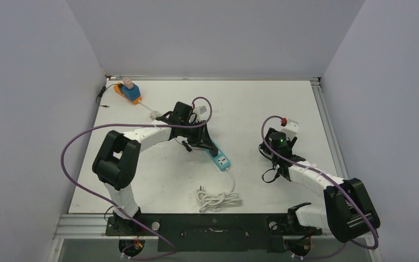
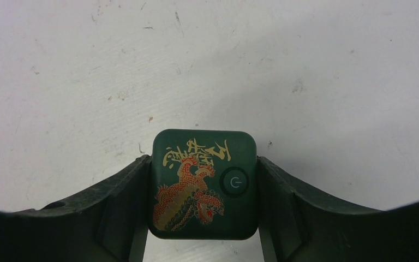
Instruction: Pull the plug off the socket
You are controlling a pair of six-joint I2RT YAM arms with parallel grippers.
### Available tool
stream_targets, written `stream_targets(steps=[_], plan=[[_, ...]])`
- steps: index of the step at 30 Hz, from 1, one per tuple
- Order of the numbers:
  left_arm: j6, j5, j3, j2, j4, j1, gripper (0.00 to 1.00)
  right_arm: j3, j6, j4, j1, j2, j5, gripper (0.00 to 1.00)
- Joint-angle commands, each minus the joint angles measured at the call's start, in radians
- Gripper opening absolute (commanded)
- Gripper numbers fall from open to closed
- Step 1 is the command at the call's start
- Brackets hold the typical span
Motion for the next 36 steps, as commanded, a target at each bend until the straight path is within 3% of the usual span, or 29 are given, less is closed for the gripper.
stream_targets(steps=[1, 16, 21, 30, 36], plan=[[0.039, -0.046, -0.006, 0.038, -0.057, -0.011, 0.29, 0.041, 0.021, 0.002, -0.008, 0.015, -0.017, 0.56], [0.037, -0.042, -0.005, 0.041, -0.056, -0.011, 0.29, 0.021, 0.015, 0.008, -0.009, -0.035, -0.007, 1.0], [0.036, -0.042, -0.004, 0.04, -0.056, -0.011, 0.3, 0.013, 0.013, 0.017, -0.009, -0.049, -0.013, 0.9], [0.057, -0.051, 0.002, 0.012, -0.061, -0.011, 0.73, -0.048, -0.059, 0.132, 0.004, -0.145, -0.14, 0.9], [0.089, -0.135, -0.005, -0.06, -0.063, -0.011, 0.85, -0.092, -0.155, 0.264, 0.098, -0.199, -0.247, 0.9]])
